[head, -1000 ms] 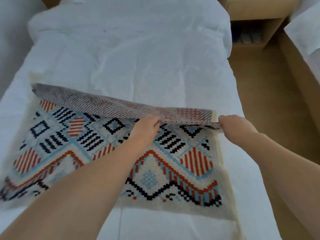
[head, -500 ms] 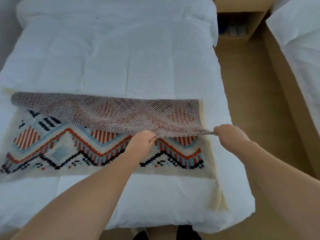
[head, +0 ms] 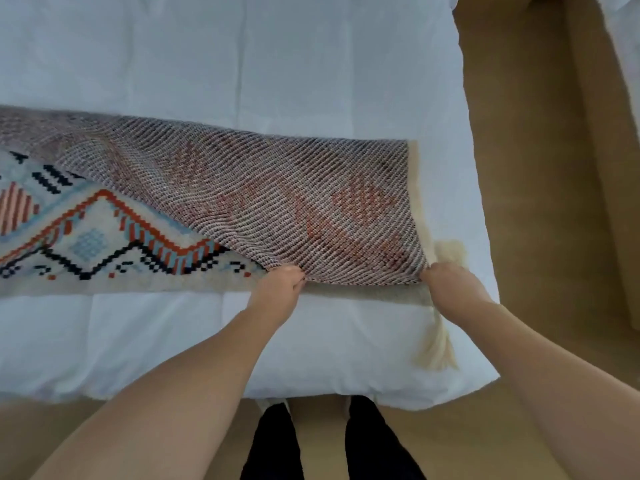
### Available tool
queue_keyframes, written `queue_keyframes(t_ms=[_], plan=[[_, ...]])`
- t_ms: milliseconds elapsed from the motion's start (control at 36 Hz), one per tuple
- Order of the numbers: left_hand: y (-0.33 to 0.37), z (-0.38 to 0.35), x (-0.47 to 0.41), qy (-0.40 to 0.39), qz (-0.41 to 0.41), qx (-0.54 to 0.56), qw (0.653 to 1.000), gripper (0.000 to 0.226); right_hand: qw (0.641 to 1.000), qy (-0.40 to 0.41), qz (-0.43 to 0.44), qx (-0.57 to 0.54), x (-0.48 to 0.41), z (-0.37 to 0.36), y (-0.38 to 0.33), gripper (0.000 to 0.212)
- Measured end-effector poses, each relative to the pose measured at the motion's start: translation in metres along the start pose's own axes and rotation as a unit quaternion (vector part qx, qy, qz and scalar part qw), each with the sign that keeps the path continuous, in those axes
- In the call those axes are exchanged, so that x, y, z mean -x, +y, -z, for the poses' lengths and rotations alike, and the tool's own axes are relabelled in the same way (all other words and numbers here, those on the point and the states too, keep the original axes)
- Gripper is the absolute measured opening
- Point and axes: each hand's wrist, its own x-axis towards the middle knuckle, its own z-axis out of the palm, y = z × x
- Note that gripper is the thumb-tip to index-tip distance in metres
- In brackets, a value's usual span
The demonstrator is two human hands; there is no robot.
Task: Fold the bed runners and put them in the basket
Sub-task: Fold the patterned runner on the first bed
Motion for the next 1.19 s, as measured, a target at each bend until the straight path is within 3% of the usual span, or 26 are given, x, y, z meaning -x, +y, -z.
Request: queue_keyframes(t_ms=[139,222,278,389,750,917,1195], plan=[[-0.013,-0.027,0.005,-0.005,0.025,-0.004,1.0,0.019,1.0,-0.02,0.017,0.014,0.002,-0.03,-0.007,0.032],[-0.015,-0.032,0.006,-0.034,0.035,-0.069,0.996,0.019,0.997,-0.049,0.046,0.035,0.001,-0.039,-0.015,0.031],[-0.013,-0.03,0.006,-0.06,0.054,-0.119,0.99,0.026,0.995,-0.075,0.047,0.041,0.001,-0.038,-0.018,0.031],[-0.008,-0.016,0.014,-0.099,0.117,-0.089,0.984,0.043,0.991,-0.117,0.036,0.046,0.001,-0.02,-0.027,0.027],[-0.019,0.13,0.128,0.083,0.195,-0.024,0.977,0.04,0.993,-0.001,0.121,-0.004,0.022,0.125,-0.141,0.018],[-0.074,0.194,0.189,0.127,0.218,-0.007,0.968,0.038,0.988,0.065,0.139,0.003,0.038,0.174,-0.231,0.016],[-0.194,0.291,0.287,0.168,0.213,-0.011,0.962,0.036,0.983,0.09,0.156,0.029,0.052,0.198,-0.42,0.025]])
